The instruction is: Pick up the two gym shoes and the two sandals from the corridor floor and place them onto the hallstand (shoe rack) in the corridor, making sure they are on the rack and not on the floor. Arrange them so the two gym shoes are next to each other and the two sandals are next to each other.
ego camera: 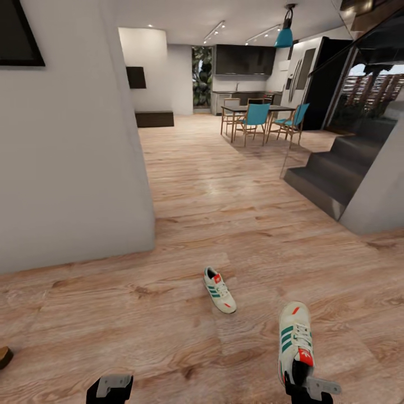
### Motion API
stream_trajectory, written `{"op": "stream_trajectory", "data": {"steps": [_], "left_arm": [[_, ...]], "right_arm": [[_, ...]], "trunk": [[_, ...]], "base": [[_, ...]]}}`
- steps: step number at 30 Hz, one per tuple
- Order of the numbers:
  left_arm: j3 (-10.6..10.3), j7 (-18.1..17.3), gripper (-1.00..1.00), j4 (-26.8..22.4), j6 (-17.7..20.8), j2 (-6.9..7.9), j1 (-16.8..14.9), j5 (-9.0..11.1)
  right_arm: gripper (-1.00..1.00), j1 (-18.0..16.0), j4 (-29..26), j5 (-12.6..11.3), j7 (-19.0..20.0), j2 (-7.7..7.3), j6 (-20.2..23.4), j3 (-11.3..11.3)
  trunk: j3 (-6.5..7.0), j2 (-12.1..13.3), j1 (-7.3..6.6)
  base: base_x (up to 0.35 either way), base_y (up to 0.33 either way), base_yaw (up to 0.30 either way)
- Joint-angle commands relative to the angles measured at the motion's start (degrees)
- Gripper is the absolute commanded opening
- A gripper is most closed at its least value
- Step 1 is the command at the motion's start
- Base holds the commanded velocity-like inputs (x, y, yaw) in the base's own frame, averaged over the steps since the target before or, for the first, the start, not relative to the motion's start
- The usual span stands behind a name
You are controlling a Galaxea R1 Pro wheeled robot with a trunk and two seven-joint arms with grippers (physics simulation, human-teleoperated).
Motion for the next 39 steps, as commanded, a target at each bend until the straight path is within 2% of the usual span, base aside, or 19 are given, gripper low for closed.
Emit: {"op": "stream_trajectory", "data": {"steps": [1,29,39], "left_arm": [[0.4,-0.3,1.00,0.0,-0.2,-0.04,0.0,-0.2],[0.4,-0.3,1.00,0.0,-0.2,-0.02,0.0,-0.2],[0.4,-0.3,1.00,0.0,-0.2,-0.07,0.0,-0.3]], "right_arm": [[-1.00,0.0,0.0,-0.6,0.1,-0.01,-0.2,0.1],[-1.00,0.0,-0.2,-0.9,-0.2,-0.10,-0.3,0.0],[-1.00,0.0,-0.5,-1.0,-0.1,-0.18,-0.3,-0.1]], "trunk": [[-0.04,0.0,-0.01],[-0.04,0.0,-0.01],[-0.04,0.0,-0.01]], "base": [[0.000,0.189,-0.264],[0.027,0.294,-0.263],[0.159,0.301,-0.071]]}}
